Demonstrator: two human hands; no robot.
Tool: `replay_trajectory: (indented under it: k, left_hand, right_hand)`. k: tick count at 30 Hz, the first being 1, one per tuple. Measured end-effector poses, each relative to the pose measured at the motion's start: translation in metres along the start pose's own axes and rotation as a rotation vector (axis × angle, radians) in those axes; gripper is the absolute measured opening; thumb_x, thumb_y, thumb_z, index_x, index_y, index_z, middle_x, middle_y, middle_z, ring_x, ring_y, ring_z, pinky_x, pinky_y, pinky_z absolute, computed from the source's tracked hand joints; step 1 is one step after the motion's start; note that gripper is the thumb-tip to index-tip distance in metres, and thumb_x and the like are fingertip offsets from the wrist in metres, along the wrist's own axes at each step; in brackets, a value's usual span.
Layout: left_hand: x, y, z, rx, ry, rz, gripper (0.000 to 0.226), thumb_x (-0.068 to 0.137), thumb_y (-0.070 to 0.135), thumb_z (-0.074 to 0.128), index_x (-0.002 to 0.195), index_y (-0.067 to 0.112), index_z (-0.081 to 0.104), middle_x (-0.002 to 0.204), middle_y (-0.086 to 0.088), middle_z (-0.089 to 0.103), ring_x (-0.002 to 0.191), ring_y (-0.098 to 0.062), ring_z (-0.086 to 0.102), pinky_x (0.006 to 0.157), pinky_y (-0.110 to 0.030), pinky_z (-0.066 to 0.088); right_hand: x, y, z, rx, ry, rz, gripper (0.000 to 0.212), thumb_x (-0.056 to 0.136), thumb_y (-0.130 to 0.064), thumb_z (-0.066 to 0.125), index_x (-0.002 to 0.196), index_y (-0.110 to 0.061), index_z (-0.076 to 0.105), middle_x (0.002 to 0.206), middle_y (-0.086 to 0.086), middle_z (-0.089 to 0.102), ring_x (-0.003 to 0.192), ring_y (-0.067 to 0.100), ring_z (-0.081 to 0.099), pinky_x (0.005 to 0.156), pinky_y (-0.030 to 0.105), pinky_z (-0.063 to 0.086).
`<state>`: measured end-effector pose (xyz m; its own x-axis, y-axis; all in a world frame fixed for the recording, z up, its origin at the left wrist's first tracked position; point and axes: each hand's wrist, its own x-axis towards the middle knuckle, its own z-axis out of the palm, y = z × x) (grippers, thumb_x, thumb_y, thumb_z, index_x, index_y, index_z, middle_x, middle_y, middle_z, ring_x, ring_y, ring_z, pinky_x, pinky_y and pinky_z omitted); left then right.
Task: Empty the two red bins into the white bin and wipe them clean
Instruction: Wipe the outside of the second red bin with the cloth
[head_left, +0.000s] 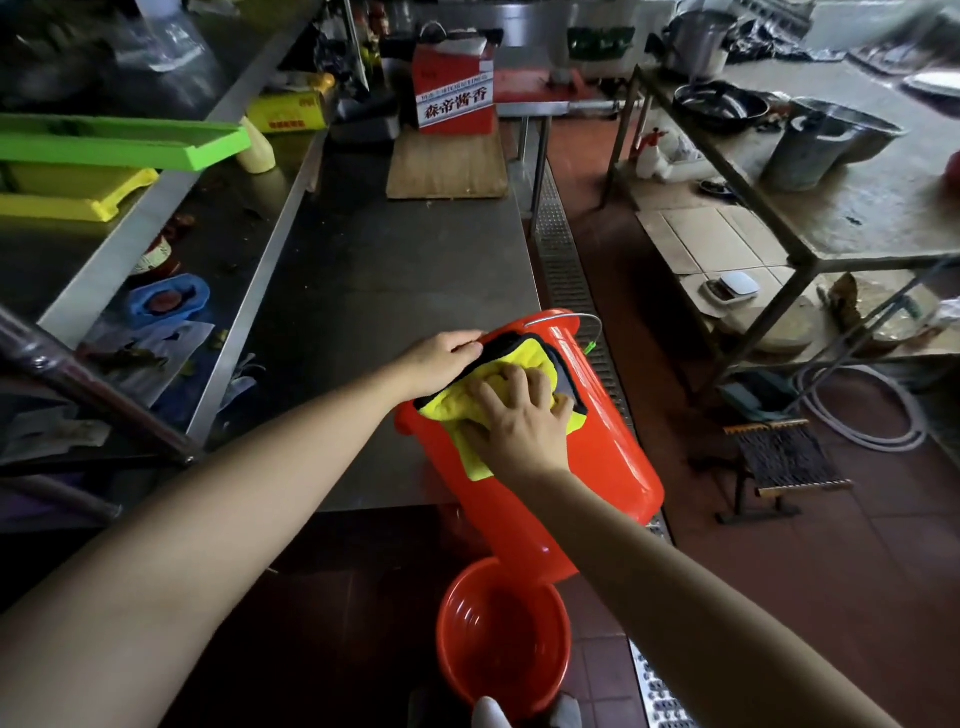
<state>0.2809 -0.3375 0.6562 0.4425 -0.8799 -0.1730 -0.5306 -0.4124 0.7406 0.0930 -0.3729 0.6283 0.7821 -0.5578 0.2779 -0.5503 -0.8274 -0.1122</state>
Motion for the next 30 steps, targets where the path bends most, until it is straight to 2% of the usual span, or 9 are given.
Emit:
replay_trajectory:
  k: [3, 9, 13, 17, 20, 22, 24, 27, 30]
  left_hand:
    - [0.016, 0.017, 0.003, 0.039, 0.05, 0.032, 0.043, 0.097, 0.048, 0.046, 0.133, 0.028, 0.059, 0.136, 0.006, 0.06, 0.125, -0.013, 0.053, 0.108, -0.033, 0.04]
    - [0.032, 0.03, 0.005, 0.07, 0.029, 0.027, 0.036, 0.099, 0.035, 0.052, 0.131, 0.024, 0.062, 0.133, 0.004, 0.062, 0.122, -0.015, 0.057, 0.107, -0.032, 0.042]
    - [0.023, 0.022, -0.002, -0.021, -0.031, 0.01, 0.036, 0.1, 0.025, 0.054, 0.134, 0.018, 0.06, 0.134, 0.001, 0.061, 0.125, -0.013, 0.055, 0.111, -0.032, 0.039]
    - [0.013, 0.014, -0.004, -0.117, -0.029, -0.01, 0.035, 0.1, 0.02, 0.054, 0.135, 0.015, 0.059, 0.134, -0.002, 0.06, 0.126, -0.012, 0.053, 0.112, -0.03, 0.037]
    - [0.006, 0.008, -0.001, -0.162, -0.004, -0.026, 0.034, 0.1, 0.021, 0.055, 0.133, 0.019, 0.061, 0.132, 0.001, 0.062, 0.123, -0.008, 0.054, 0.106, -0.023, 0.039]
    - [0.003, 0.001, 0.0, -0.192, 0.026, -0.043, 0.033, 0.1, 0.023, 0.056, 0.132, 0.021, 0.062, 0.13, 0.003, 0.063, 0.117, -0.002, 0.056, 0.094, -0.012, 0.04]
    - [-0.002, -0.004, 0.0, -0.221, 0.039, -0.059, 0.033, 0.099, 0.025, 0.057, 0.132, 0.022, 0.061, 0.129, 0.003, 0.063, 0.113, 0.003, 0.056, 0.087, -0.005, 0.04]
    - [-0.002, -0.005, -0.003, -0.232, 0.009, -0.088, 0.035, 0.099, 0.029, 0.056, 0.134, 0.025, 0.059, 0.133, 0.003, 0.061, 0.122, -0.007, 0.055, 0.104, -0.023, 0.042]
    - [0.001, 0.003, -0.001, -0.216, 0.017, -0.103, 0.034, 0.099, 0.029, 0.057, 0.133, 0.025, 0.06, 0.133, 0.003, 0.061, 0.121, -0.008, 0.056, 0.103, -0.025, 0.041]
  right_hand:
    - [0.005, -0.001, 0.001, -0.006, -0.019, 0.006, 0.054, 0.085, -0.062, 0.059, 0.133, -0.041, 0.049, 0.136, 0.005, 0.046, 0.127, 0.037, 0.036, 0.091, 0.058, 0.037]
    - [0.003, 0.007, 0.005, 0.006, -0.011, -0.03, 0.042, 0.086, -0.049, 0.065, 0.126, -0.039, 0.056, 0.133, 0.005, 0.046, 0.125, 0.037, 0.039, 0.089, 0.058, 0.041]
    - [0.011, 0.033, 0.003, 0.112, -0.008, 0.01, 0.045, 0.084, -0.041, 0.068, 0.127, -0.043, 0.056, 0.131, 0.002, 0.049, 0.122, 0.034, 0.041, 0.091, 0.054, 0.042]
    - [0.028, 0.058, 0.0, 0.24, -0.052, -0.024, 0.043, 0.083, -0.043, 0.069, 0.125, -0.043, 0.059, 0.131, -0.003, 0.051, 0.125, 0.03, 0.042, 0.094, 0.052, 0.041]
    - [0.03, 0.071, 0.005, 0.316, -0.025, -0.029, 0.041, 0.082, -0.048, 0.061, 0.123, -0.041, 0.061, 0.128, -0.004, 0.053, 0.121, 0.03, 0.045, 0.089, 0.049, 0.043]
    - [0.027, 0.085, 0.014, 0.405, 0.029, 0.068, 0.046, 0.08, -0.05, 0.054, 0.123, -0.036, 0.062, 0.125, 0.0, 0.055, 0.117, 0.033, 0.048, 0.086, 0.049, 0.045]
    - [0.027, 0.1, 0.024, 0.474, 0.03, 0.176, 0.044, 0.084, -0.045, 0.063, 0.125, -0.028, 0.064, 0.122, 0.007, 0.056, 0.113, 0.039, 0.05, 0.088, 0.051, 0.048]
    - [0.043, 0.112, 0.03, 0.512, -0.076, 0.282, 0.043, 0.088, -0.04, 0.07, 0.127, -0.025, 0.062, 0.125, 0.009, 0.054, 0.118, 0.04, 0.049, 0.097, 0.051, 0.044]
    - [0.049, 0.105, 0.019, 0.522, -0.108, 0.351, 0.048, 0.086, -0.056, 0.064, 0.128, -0.036, 0.056, 0.132, 0.002, 0.05, 0.122, 0.035, 0.045, 0.098, 0.052, 0.042]
